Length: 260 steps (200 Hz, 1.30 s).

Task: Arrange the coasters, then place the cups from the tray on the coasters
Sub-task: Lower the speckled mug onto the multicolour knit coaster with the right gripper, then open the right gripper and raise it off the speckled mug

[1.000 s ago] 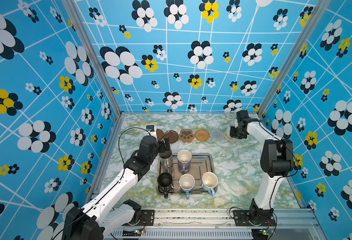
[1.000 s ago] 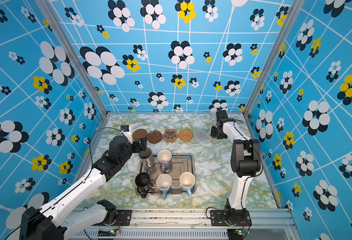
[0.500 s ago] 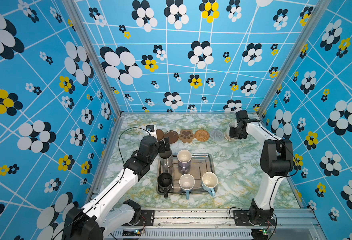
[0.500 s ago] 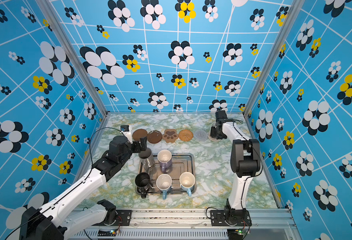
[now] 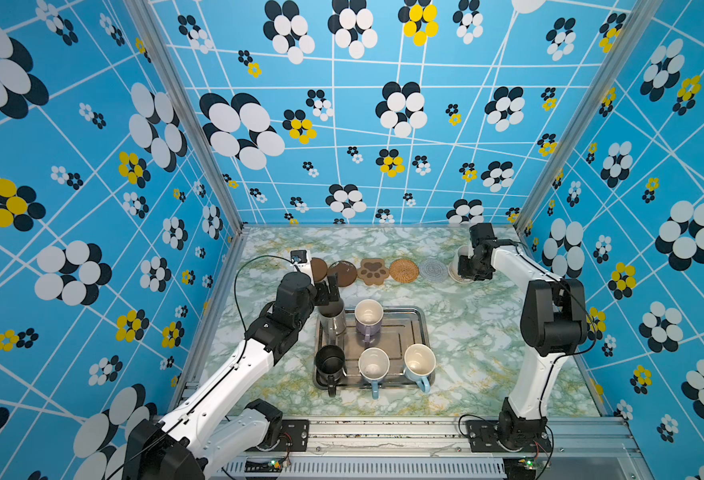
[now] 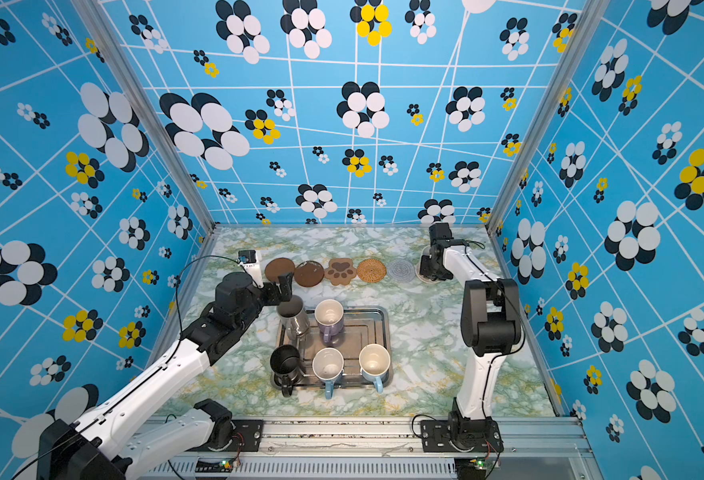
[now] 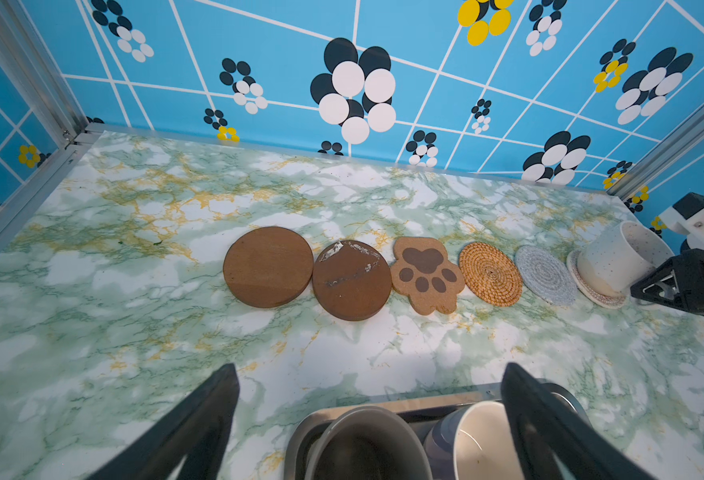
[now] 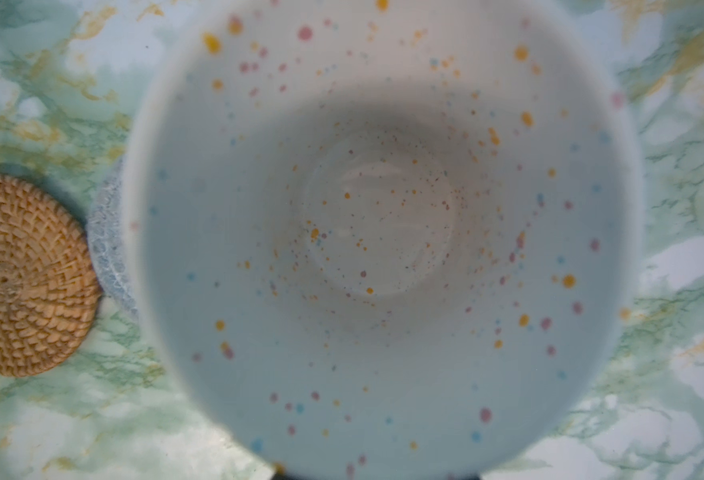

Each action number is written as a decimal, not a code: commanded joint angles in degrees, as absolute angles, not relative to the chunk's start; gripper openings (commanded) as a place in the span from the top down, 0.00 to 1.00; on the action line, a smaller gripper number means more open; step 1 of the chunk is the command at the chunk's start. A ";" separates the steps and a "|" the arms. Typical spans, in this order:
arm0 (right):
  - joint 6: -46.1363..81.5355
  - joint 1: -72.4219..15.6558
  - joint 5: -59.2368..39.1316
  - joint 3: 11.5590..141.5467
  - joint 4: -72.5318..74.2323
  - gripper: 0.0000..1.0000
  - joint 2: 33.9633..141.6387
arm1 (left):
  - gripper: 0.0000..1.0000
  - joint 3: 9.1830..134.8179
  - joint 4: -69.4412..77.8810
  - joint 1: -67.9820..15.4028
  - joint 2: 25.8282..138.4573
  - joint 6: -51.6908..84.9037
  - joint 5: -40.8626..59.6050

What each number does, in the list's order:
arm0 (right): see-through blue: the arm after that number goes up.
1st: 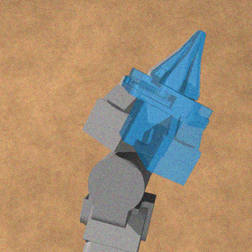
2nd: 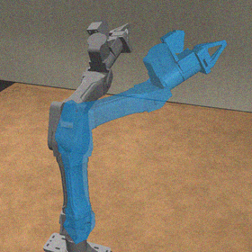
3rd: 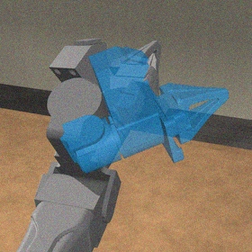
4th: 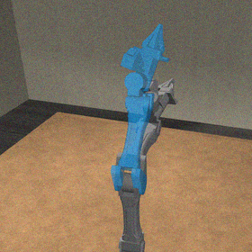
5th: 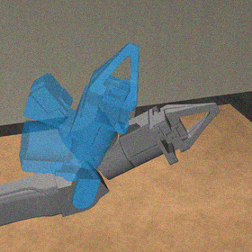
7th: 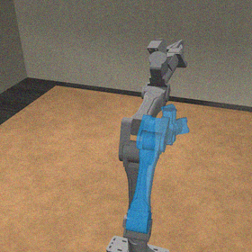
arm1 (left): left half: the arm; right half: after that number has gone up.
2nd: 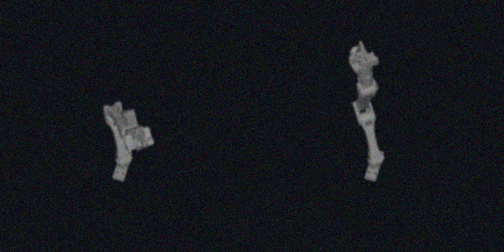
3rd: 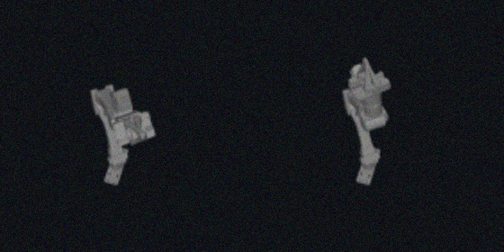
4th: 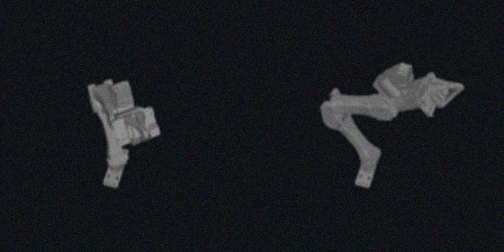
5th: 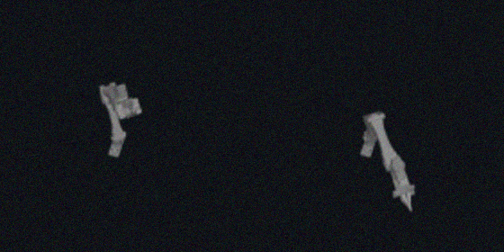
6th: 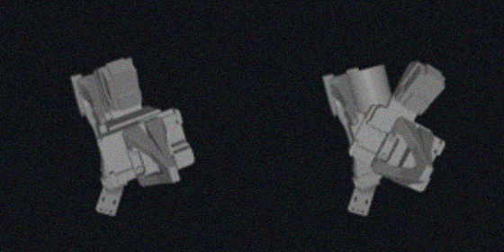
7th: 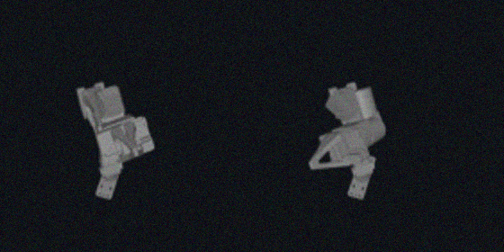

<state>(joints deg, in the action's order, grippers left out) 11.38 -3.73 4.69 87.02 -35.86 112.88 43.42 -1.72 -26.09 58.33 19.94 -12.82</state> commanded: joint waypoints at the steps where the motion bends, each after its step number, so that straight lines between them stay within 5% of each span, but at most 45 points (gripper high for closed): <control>1: 12.08 -4.10 6.40 86.10 -35.33 0.66 109.83 | 0.01 42.28 -1.80 -25.58 56.96 20.13 -12.66; 47: 12.55 -4.13 7.87 84.53 -35.33 0.46 107.39 | 0.00 41.76 -2.20 -25.58 55.34 20.13 -12.83; 90: 13.35 -4.38 8.18 82.29 -35.55 0.40 102.07 | 0.01 41.70 -2.99 -25.59 54.45 20.06 -13.27; 179: 19.51 -12.48 8.71 79.60 -31.27 0.37 85.98 | 0.00 42.66 -6.22 -25.58 54.29 21.06 -14.01; 260: 28.23 -24.24 11.42 77.78 -16.54 0.38 84.84 | 0.02 44.99 -8.81 -25.58 58.68 23.69 -16.52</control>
